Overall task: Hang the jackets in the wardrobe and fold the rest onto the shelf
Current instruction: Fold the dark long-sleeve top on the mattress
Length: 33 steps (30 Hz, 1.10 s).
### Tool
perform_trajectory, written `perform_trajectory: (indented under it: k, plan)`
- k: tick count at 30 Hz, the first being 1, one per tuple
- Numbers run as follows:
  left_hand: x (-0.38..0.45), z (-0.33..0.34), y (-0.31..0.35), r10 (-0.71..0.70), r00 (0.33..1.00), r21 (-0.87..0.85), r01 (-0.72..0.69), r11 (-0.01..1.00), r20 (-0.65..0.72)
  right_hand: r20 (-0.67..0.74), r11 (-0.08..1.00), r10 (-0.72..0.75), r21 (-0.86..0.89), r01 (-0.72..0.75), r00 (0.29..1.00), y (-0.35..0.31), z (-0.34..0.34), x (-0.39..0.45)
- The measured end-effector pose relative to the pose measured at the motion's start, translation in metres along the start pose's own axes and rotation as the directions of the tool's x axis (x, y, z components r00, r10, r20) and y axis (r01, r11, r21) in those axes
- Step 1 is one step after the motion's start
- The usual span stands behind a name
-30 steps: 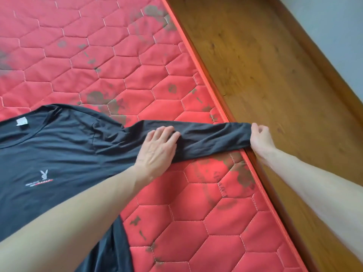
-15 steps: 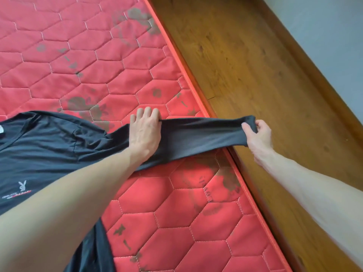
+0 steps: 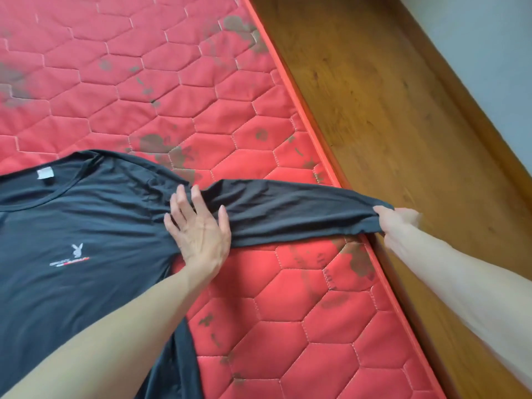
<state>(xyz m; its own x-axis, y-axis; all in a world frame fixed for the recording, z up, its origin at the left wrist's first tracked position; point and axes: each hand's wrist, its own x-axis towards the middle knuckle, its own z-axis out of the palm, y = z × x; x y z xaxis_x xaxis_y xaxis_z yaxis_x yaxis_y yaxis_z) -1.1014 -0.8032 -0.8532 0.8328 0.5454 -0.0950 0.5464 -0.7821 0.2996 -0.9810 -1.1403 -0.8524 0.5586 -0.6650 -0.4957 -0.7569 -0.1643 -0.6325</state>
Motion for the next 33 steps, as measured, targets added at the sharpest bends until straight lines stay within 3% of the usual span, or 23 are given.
perform_trajectory:
  k: [2,4,8,11,13,15,18,20,22,25,27,30,33]
  plan:
    - [0.001,-0.007,-0.023,0.023,0.991,-0.031,-0.019,0.999,0.131,-0.068,0.987,-0.128,-0.106,0.121,0.989,-0.006,0.002,-0.022]
    - [0.001,-0.015,-0.042,0.143,0.971,-0.066,-0.133,0.989,0.194,-0.055,0.935,-0.317,-0.188,0.302,0.947,-0.014,0.009,-0.053]
    - [-0.001,-0.039,-0.072,0.235,0.963,-0.275,-0.193,0.942,0.132,0.119,0.731,-0.648,-0.182,0.658,0.753,-0.022,0.047,-0.140]
    - [-0.007,-0.055,-0.105,0.112,0.979,-0.502,-0.012,0.865,0.170,0.243,0.617,-0.740,-0.126,0.777,0.627,-0.016,0.089,-0.220]
    - [-0.010,-0.071,-0.129,0.002,0.950,-0.621,0.203,0.757,0.314,0.321,0.587,-0.755,-0.058,0.807,0.572,-0.008,0.121,-0.277]
    - [-0.011,-0.089,-0.154,-0.047,0.884,-0.709,0.404,0.579,0.465,0.389,0.558,-0.768,0.020,0.829,0.508,0.003,0.153,-0.333]
    - [-0.001,-0.121,-0.195,-0.031,0.722,-0.697,0.676,0.240,0.691,0.448,0.512,-0.793,0.123,0.850,0.412,0.020,0.199,-0.409]
    - [0.010,-0.143,-0.226,0.042,0.665,-0.664,0.735,0.141,0.745,0.492,0.490,-0.797,0.187,0.851,0.351,0.033,0.225,-0.451]
    - [0.023,-0.160,-0.253,0.096,0.676,-0.682,0.717,0.145,0.731,0.566,0.504,-0.765,0.226,0.834,0.309,0.047,0.245,-0.483]
    - [0.044,-0.170,-0.282,0.092,0.672,-0.674,0.707,0.216,0.735,0.640,0.566,-0.700,0.225,0.793,0.318,0.060,0.262,-0.508]
    - [0.050,-0.168,-0.300,0.006,0.672,-0.661,0.727,0.188,0.741,0.699,0.588,-0.659,0.249,0.769,0.278,0.064,0.264,-0.515]
    - [0.051,-0.155,-0.319,-0.148,0.691,-0.664,0.722,0.197,0.707,0.788,0.555,-0.596,0.264,0.789,0.156,0.066,0.259,-0.512]
    - [0.056,-0.145,-0.327,-0.327,0.706,-0.681,0.702,0.209,0.628,0.707,0.433,-0.683,0.188,0.881,0.185,0.062,0.254,-0.491]
